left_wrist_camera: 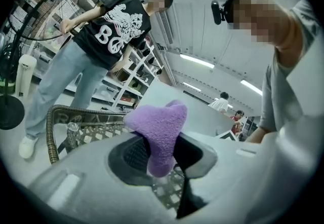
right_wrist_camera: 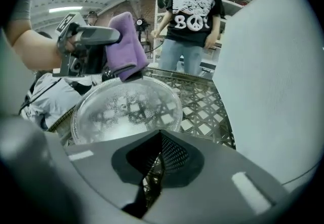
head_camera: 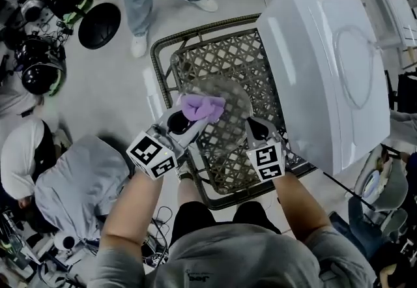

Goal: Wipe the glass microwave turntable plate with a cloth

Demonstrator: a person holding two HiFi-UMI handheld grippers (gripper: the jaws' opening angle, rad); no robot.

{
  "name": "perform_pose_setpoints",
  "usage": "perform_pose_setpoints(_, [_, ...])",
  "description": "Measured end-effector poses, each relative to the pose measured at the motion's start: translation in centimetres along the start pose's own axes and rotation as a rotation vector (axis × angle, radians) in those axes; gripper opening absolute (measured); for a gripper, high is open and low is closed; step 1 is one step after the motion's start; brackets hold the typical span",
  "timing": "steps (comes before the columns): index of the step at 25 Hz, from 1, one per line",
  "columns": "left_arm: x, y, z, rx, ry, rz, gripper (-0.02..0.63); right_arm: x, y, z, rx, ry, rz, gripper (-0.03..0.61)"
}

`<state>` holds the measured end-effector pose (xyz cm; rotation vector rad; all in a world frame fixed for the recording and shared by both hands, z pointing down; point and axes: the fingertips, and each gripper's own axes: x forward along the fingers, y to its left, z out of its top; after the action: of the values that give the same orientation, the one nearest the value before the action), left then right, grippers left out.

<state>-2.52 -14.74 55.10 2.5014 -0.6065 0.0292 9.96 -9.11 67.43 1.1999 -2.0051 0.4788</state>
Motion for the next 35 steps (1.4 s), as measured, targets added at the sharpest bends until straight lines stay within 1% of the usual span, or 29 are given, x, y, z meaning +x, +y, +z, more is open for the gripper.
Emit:
perform_pose_setpoints(2, [0.0, 0.1, -0.4, 0.012, 0.013, 0.003, 0.110, 0.0, 0.0, 0.0, 0.018, -0.017, 0.005, 0.006])
perform_pose_setpoints(4, [0.1, 0.4, -0.3, 0.029, 0.026, 0.019, 0.110, 0.0, 0.0, 0.1, -0.009, -0.024, -0.005, 0.006])
perform_pose_setpoints(5, [0.4, 0.5, -0.3, 0.055, 0.037, 0.031, 0.110, 0.0, -0.1, 0.1, -0.016, -0.028, -0.010, 0.006])
perform_pose_setpoints(6, [0.8, 0.6, -0.2, 0.097, 0.056, 0.046, 0.110, 0.0, -0.2, 0.2, -0.013, -0.032, -0.011, 0.006])
perform_pose_setpoints(8, [2.2, 0.7, -0.3, 0.232, 0.126, 0.080, 0.110, 0.0, -0.3, 0.1, 0.003, -0.044, -0.007, 0.006])
perform_pose_setpoints(11, [5.9, 0.1, -1.4, 0.511, 0.269, 0.123, 0.110, 0.1, -0.3, 0.1, 0.004, -0.064, -0.009, 0.006])
perform_pose_setpoints(13, [8.6, -0.1, -2.8, 0.668, 0.363, 0.148, 0.110, 0.1, -0.3, 0.1, 0.003, -0.074, -0.011, 0.006])
perform_pose_setpoints(14, [9.8, 0.0, -3.6, 0.728, 0.408, 0.161, 0.110, 0.1, -0.3, 0.1, 0.005, -0.077, -0.011, 0.006])
perform_pose_setpoints(16, [11.8, 0.0, -5.3, 0.803, 0.479, 0.179, 0.110, 0.0, -0.2, 0.0, 0.014, -0.081, -0.012, 0.006])
perform_pose_setpoints(21, [15.4, -0.1, -8.4, 0.880, 0.611, 0.192, 0.109, -0.1, -0.3, 0.0, 0.034, -0.085, 0.000, 0.006])
perform_pose_setpoints(24, [16.1, 0.7, -9.5, 0.943, 0.684, 0.202, 0.107, -0.1, -0.3, 0.0, 0.035, -0.089, 0.001, 0.006])
perform_pose_setpoints(26, [15.9, 1.3, -9.6, 0.969, 0.719, 0.214, 0.106, 0.0, -0.3, 0.1, 0.033, -0.096, 0.001, 0.006])
perform_pose_setpoints(35, [11.1, 5.3, -8.6, 0.965, 0.829, 0.301, 0.106, 0.0, -0.3, 0.1, 0.039, -0.092, 0.004, 0.006])
